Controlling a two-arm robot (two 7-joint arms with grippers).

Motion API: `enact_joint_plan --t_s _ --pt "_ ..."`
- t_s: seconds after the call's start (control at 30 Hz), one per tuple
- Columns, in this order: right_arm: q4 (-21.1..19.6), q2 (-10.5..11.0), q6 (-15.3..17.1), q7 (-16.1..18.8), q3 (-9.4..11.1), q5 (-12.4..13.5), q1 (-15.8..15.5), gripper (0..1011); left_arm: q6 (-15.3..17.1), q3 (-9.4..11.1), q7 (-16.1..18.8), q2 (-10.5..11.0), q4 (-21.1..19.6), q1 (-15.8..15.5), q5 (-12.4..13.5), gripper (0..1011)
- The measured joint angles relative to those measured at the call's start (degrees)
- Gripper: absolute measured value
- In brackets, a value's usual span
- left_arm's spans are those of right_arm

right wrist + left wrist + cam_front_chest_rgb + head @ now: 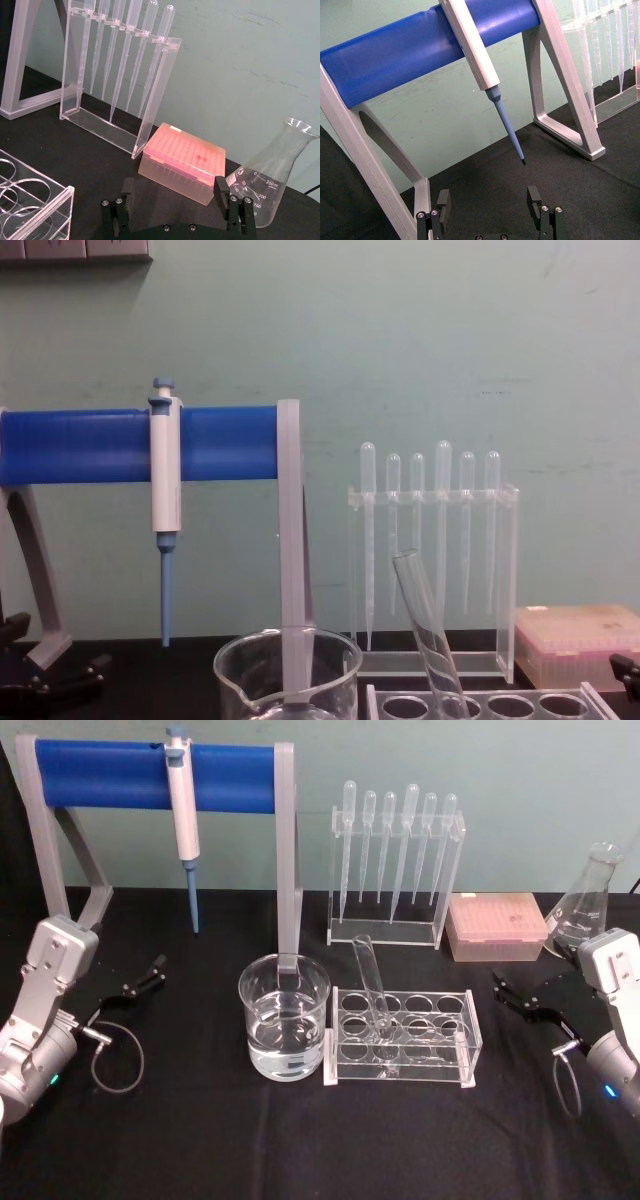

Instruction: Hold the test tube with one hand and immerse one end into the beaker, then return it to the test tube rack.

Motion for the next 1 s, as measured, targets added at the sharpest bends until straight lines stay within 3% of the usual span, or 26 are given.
enact_joint_plan --t_s 0.17,0.3,0.63,0.83,1.0 --pt "0.0 0.0 0.0 0.0 0.1 0.0 0.0 1000 0.0 0.0 0.0 0.0 0.0 0.0 0.0 1000" --pt "-2.9 0.9 0.8 -1.0 1.0 -1.2 -2.2 1000 0.0 0.0 0.0 0.0 0.0 0.0 0.0 1000" --pt "-15.7 5.4 3.6 -2.1 4.4 -1.6 -10.9 1000 0.0 0.0 0.0 0.0 0.0 0.0 0.0 1000" --pt "-22.1 7.2 3.9 3.1 4.8 0.9 -13.5 1002 0.0 0.0 0.0 0.0 0.0 0.0 0.0 1000" --pt "-23.4 6.6 4.9 10.4 2.8 3.3 -11.2 1002 0.0 0.0 0.0 0.0 0.0 0.0 0.0 1000"
